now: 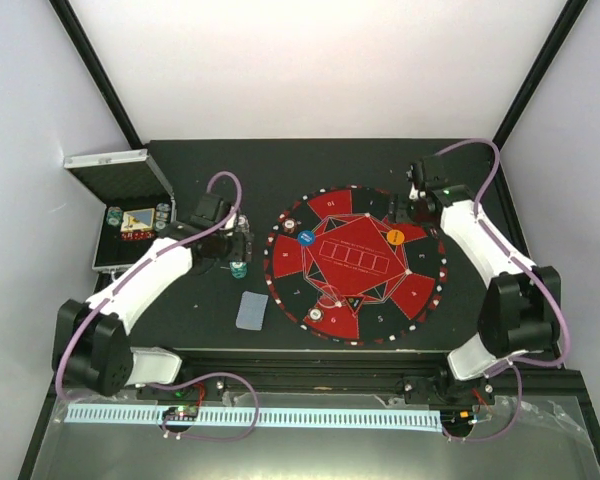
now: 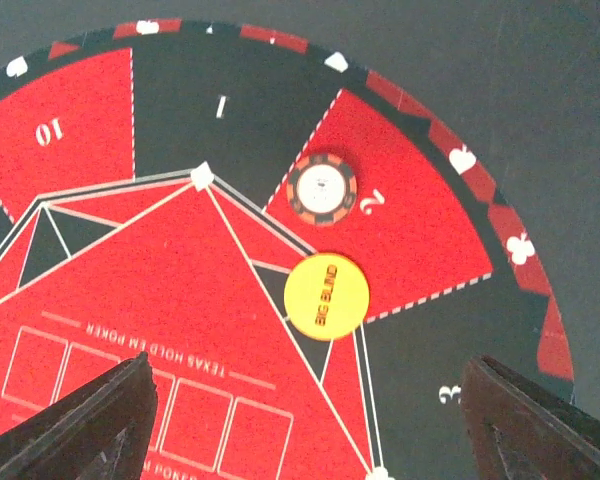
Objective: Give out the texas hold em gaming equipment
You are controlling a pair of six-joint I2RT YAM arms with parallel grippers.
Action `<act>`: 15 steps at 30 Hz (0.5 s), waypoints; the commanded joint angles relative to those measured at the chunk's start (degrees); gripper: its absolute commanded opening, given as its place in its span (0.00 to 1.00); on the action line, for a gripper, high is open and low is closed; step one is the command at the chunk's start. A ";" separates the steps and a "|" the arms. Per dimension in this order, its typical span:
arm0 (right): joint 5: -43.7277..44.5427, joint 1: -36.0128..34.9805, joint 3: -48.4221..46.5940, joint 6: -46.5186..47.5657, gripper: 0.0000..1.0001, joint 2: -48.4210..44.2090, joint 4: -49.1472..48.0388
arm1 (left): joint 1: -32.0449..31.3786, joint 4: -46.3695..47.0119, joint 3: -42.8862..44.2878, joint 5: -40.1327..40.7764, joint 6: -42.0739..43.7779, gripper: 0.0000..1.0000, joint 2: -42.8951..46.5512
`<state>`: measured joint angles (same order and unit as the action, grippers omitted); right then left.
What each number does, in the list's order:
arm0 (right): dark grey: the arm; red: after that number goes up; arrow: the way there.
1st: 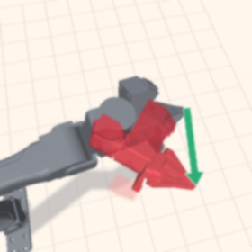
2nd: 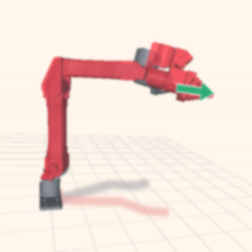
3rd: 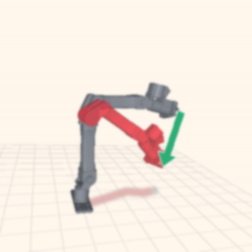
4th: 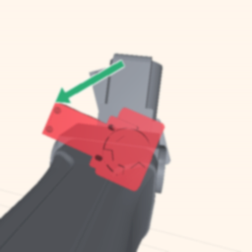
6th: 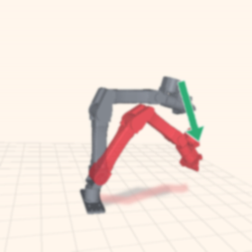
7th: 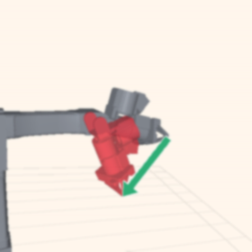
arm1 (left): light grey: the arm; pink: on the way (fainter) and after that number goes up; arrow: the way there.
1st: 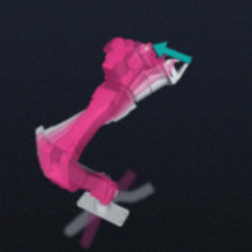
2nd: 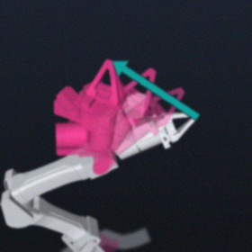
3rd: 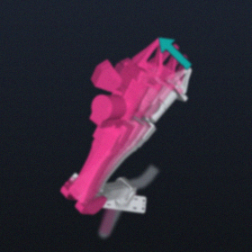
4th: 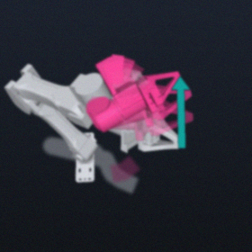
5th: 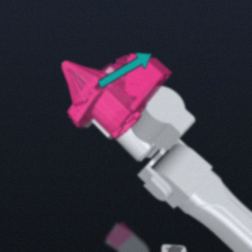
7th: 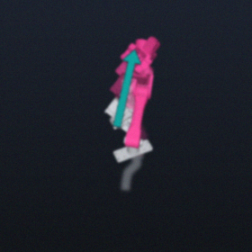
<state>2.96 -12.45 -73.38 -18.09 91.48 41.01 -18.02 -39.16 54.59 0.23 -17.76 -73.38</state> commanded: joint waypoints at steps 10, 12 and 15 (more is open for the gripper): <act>-3.62 0.34 10.32 0.66 0.85 -10.19 -1.22 | -3.85 3.34 -1.85 4.83 -6.35 0.86 -12.82; -3.58 0.36 10.76 0.77 0.85 -10.62 -1.32 | -3.85 4.13 -2.21 4.95 -6.65 0.82 -13.27; -3.56 0.31 11.27 0.86 0.85 -10.71 -1.63 | -3.82 4.58 -2.42 4.78 -6.68 0.76 -13.99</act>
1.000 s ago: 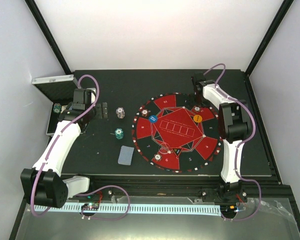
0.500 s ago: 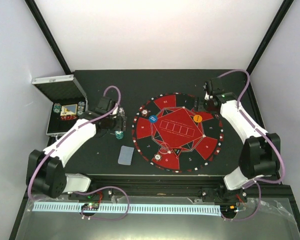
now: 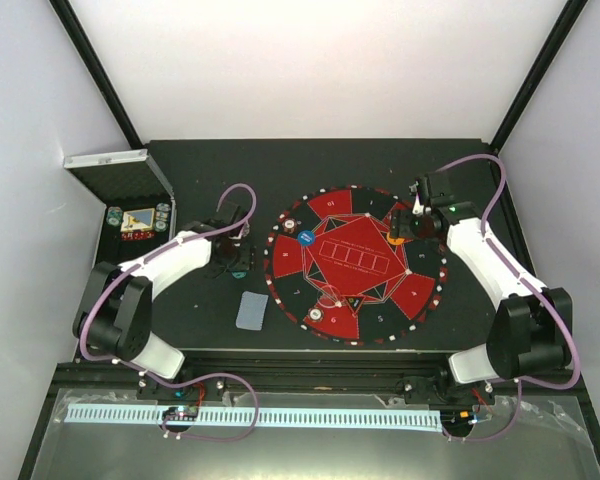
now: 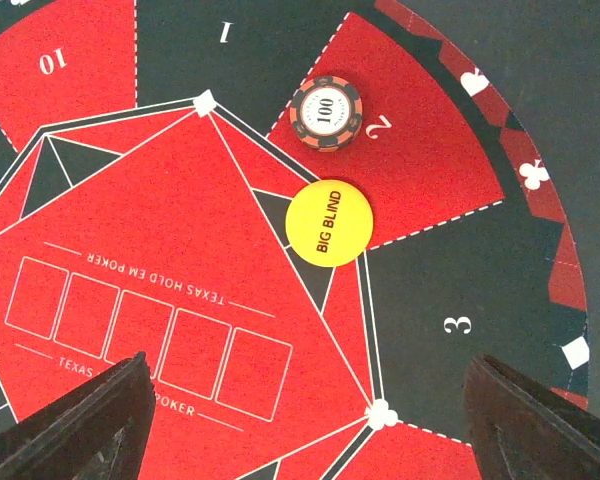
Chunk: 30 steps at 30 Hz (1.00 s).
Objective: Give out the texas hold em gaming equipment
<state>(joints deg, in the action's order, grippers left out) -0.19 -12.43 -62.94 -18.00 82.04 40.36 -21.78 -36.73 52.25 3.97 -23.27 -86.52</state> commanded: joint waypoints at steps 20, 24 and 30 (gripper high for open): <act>-0.35 0.31 0.72 0.42 0.85 -0.23 -1.25 | -0.10 2.24 0.79 2.15 -0.18 0.52 -3.11; -0.26 0.34 0.71 0.38 0.85 -0.06 -1.22 | -0.01 2.03 0.92 2.27 -0.04 0.46 -3.30; -0.01 0.31 0.72 0.41 0.85 -0.26 -1.18 | -0.10 1.75 1.10 2.27 0.12 0.39 -2.83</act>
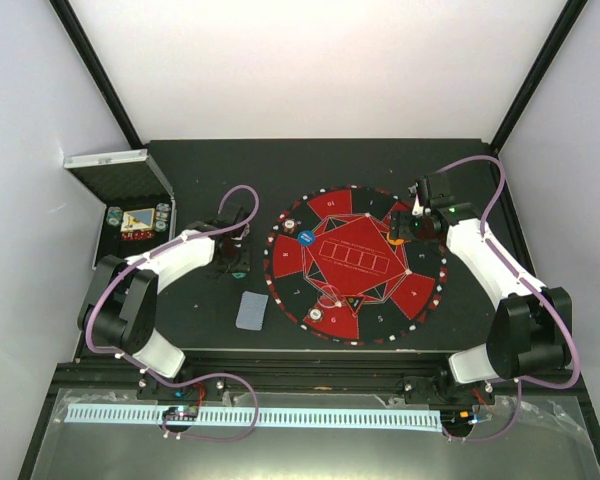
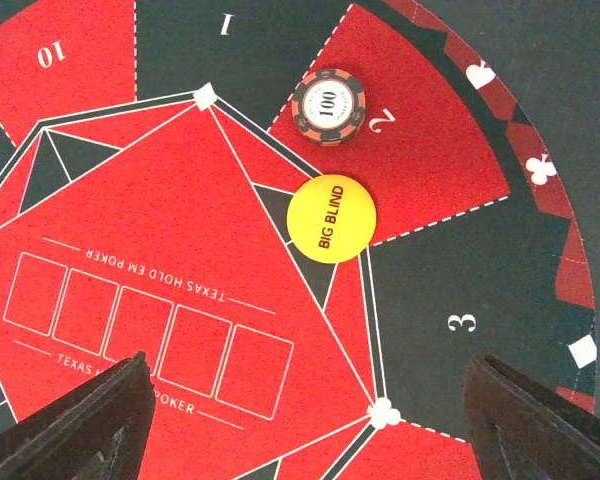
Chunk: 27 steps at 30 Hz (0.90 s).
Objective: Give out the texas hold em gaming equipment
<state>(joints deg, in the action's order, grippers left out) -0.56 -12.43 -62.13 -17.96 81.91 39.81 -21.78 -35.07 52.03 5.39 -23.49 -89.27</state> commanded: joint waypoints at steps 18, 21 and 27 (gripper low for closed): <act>0.65 0.32 -0.90 0.20 0.85 -2.15 0.27 | -0.54 -5.03 5.15 0.69 1.27 0.34 8.49; 0.64 0.30 -0.90 0.04 0.85 -2.89 0.27 | -2.54 -6.55 8.19 0.63 1.51 0.34 8.66; 1.01 0.30 -0.42 -0.30 0.86 -3.61 -0.34 | -8.10 -7.53 16.20 0.42 1.00 0.34 3.71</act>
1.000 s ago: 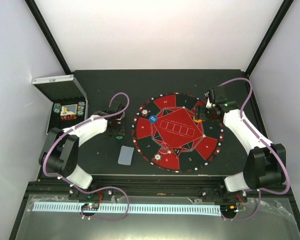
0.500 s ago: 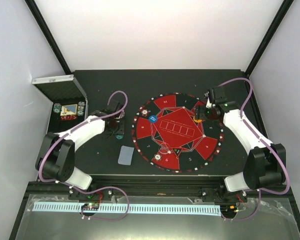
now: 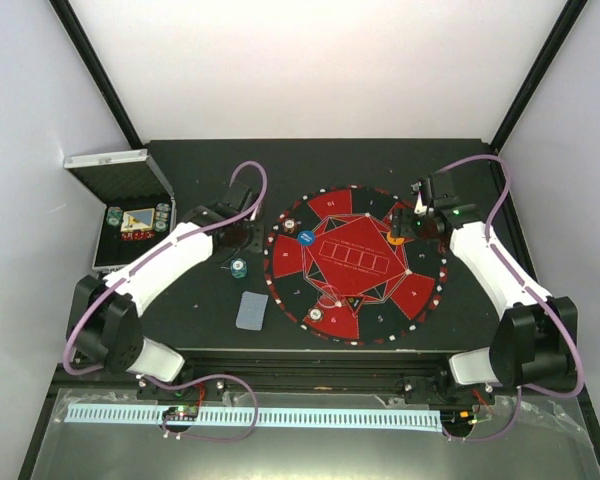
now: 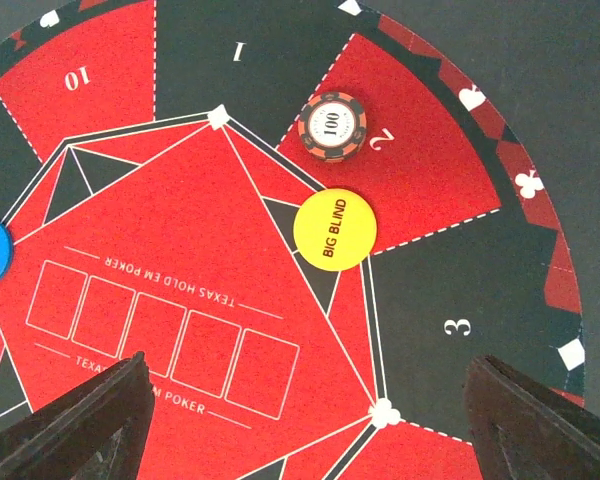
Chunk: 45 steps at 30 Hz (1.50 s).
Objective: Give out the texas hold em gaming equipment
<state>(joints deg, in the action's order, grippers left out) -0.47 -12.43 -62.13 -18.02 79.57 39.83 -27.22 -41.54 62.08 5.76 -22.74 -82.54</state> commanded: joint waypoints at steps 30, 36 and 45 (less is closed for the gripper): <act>2.22 0.30 7.58 -1.31 0.86 -5.02 -2.32 | -7.20 -8.17 53.06 1.80 10.36 0.34 -49.30; 2.52 0.30 7.44 -1.73 0.86 -3.71 -2.87 | -6.47 -7.98 55.10 1.34 10.82 0.34 -52.26; 2.16 0.31 6.94 -1.88 0.86 -2.81 -3.11 | -5.10 -7.42 56.01 -0.48 10.99 0.34 -54.36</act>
<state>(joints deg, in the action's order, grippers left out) 1.06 -12.40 -54.63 -19.57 76.09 37.93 -32.75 -48.53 115.07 6.13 -12.93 -135.55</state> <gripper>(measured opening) 0.859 0.438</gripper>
